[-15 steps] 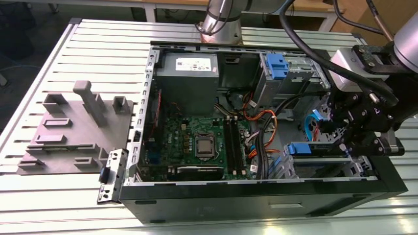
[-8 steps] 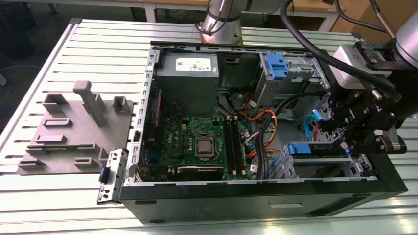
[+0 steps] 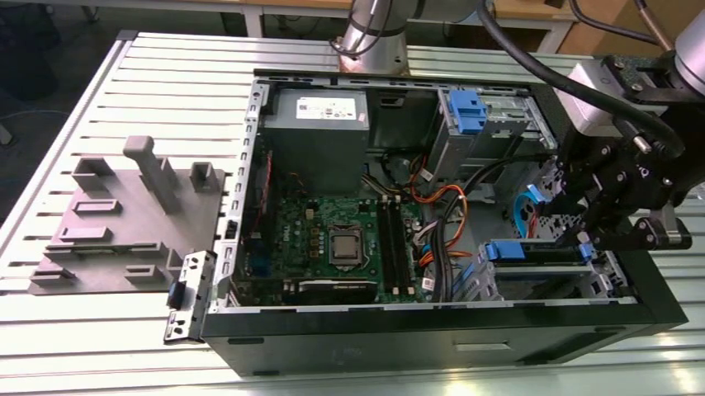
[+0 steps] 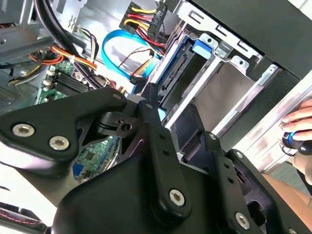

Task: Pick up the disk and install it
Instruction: 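Insert the first disk wire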

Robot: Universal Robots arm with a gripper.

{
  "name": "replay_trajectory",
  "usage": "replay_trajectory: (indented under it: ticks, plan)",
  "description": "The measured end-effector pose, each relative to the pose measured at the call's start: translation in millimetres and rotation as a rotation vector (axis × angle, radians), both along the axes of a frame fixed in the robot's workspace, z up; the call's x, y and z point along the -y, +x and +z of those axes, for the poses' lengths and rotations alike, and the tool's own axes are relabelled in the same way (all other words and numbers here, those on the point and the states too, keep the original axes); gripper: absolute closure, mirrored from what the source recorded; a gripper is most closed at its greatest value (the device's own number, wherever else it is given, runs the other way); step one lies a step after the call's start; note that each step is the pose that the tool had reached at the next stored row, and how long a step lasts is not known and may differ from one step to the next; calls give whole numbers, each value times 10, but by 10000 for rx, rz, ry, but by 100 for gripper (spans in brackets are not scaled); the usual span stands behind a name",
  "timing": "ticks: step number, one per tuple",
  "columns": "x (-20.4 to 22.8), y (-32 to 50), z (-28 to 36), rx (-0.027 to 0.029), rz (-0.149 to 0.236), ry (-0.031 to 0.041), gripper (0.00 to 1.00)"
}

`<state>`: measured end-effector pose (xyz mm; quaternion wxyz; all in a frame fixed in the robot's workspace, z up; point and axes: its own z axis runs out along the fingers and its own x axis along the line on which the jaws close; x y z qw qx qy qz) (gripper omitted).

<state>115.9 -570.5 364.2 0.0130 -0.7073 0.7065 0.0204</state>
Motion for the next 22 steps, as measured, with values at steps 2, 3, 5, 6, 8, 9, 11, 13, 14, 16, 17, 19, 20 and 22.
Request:
replay_trajectory:
  ticks: [2, 3, 5, 6, 8, 9, 11, 13, 14, 16, 17, 19, 20, 22]
  plan:
    - [-5, 0, 29, 0, 0, -1, 58]
    - [-7, 0, 44, 0, 0, -1, 58]
    - [-9, 0, 74, 0, 0, 0, 58]
    - [-10, 0, 80, 0, 0, 1, 58]
    - [-14, 0, 82, 0, 0, 3, 58]
    - [-20, 0, 83, 0, 0, 0, 58]
    - [-45, 0, 82, 0, 0, 1, 58]
    - [-83, 0, 83, 0, 0, 0, 58]
    - [-104, 0, 83, 0, 0, 0, 58]
    - [-148, 0, 82, 0, 0, 0, 58]
    - [-170, 0, 82, 0, 0, 0, 58]
    - [-211, 0, 81, 0, 0, 1, 58]
    - [-228, 0, 81, 0, 0, 0, 58]
    - [-255, 0, 78, 0, 0, 1, 58]
